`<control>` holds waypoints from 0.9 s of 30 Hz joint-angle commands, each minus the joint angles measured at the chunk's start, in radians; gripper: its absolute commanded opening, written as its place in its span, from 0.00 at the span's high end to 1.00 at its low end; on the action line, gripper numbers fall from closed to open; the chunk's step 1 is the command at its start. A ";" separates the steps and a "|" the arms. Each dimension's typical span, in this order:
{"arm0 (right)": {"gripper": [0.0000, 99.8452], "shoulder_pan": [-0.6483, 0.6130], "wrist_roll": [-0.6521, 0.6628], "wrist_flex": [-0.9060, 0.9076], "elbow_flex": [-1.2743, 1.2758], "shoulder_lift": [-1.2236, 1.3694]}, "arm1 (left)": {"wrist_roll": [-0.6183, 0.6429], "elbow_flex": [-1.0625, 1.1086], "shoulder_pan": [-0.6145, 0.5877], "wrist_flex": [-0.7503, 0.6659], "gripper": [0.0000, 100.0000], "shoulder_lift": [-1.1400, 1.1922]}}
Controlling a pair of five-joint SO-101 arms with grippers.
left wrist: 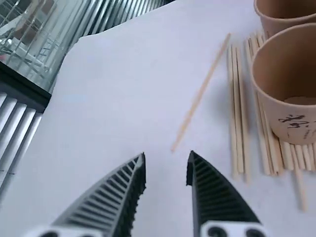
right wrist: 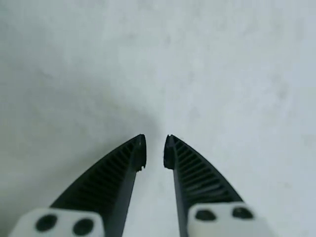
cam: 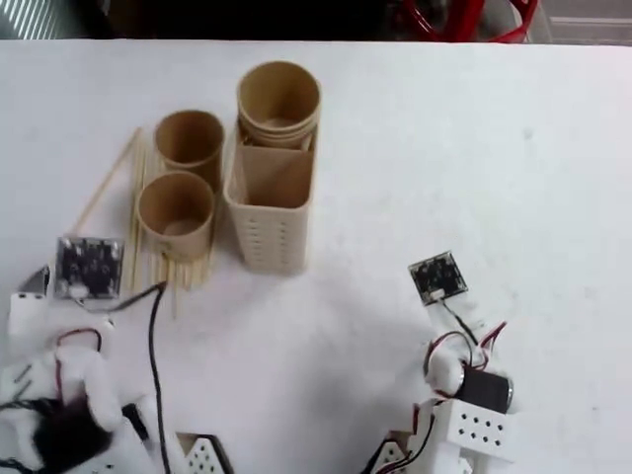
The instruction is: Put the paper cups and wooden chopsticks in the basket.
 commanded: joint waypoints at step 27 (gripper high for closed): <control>0.93 0.053 0.011 -0.143 0.066 -0.007 | 0.423 -0.919 0.297 0.112 0.76 1.353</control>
